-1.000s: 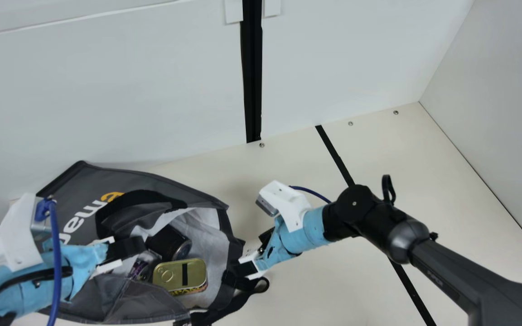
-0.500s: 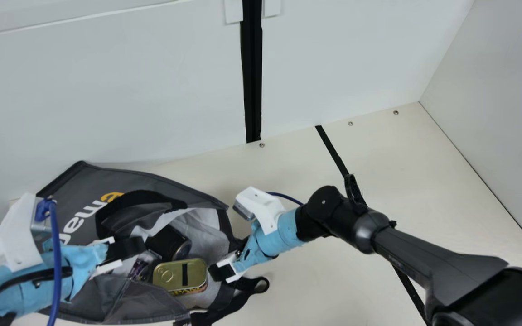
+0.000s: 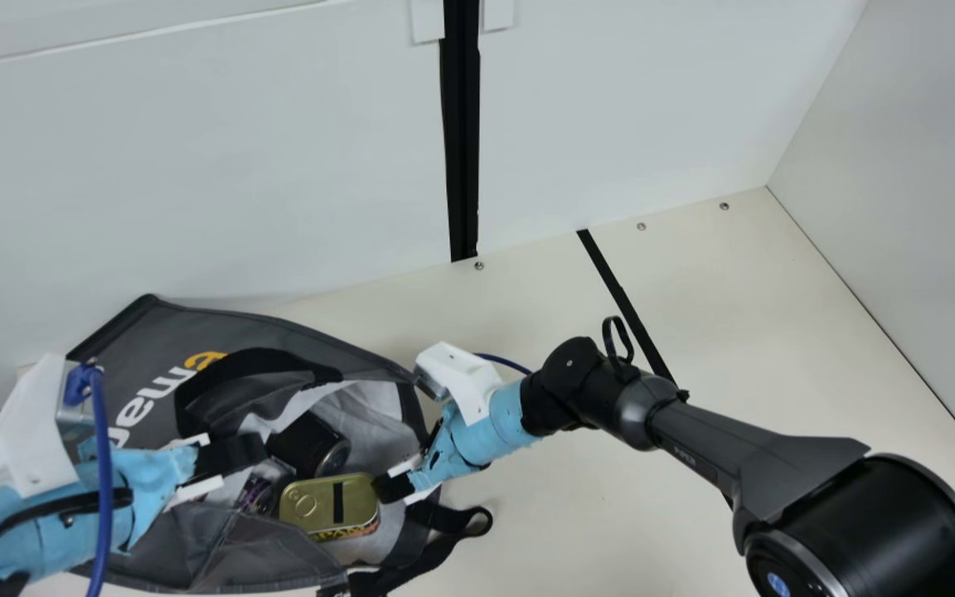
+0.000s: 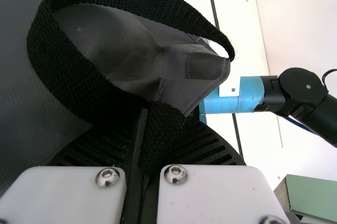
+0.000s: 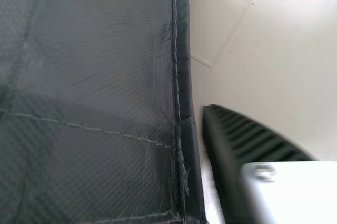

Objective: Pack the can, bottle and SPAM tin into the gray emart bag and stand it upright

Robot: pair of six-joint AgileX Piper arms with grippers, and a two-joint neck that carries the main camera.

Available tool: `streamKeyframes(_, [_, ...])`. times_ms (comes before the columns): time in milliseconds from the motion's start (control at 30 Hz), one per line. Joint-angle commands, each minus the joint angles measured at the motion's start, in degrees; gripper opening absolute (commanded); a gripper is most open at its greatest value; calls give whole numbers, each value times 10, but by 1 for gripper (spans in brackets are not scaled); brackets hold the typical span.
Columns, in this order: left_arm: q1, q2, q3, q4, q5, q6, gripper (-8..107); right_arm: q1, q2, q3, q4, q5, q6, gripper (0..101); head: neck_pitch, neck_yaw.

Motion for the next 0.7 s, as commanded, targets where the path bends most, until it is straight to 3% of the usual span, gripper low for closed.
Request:
streamKeyframes(0, [0, 0, 0, 0, 0, 0, -8, -2, 1, 0, 5, 5, -3, 35, -13, 0])
streamKeyframes(167, [0, 0, 0, 0, 0, 0, -8, -9, -1, 4, 16, 17, -7, 1, -13, 0])
streamKeyframes(667, [0, 0, 0, 0, 0, 0, -8, -43, -45, 29, 37, 66, 4, 0, -13, 0])
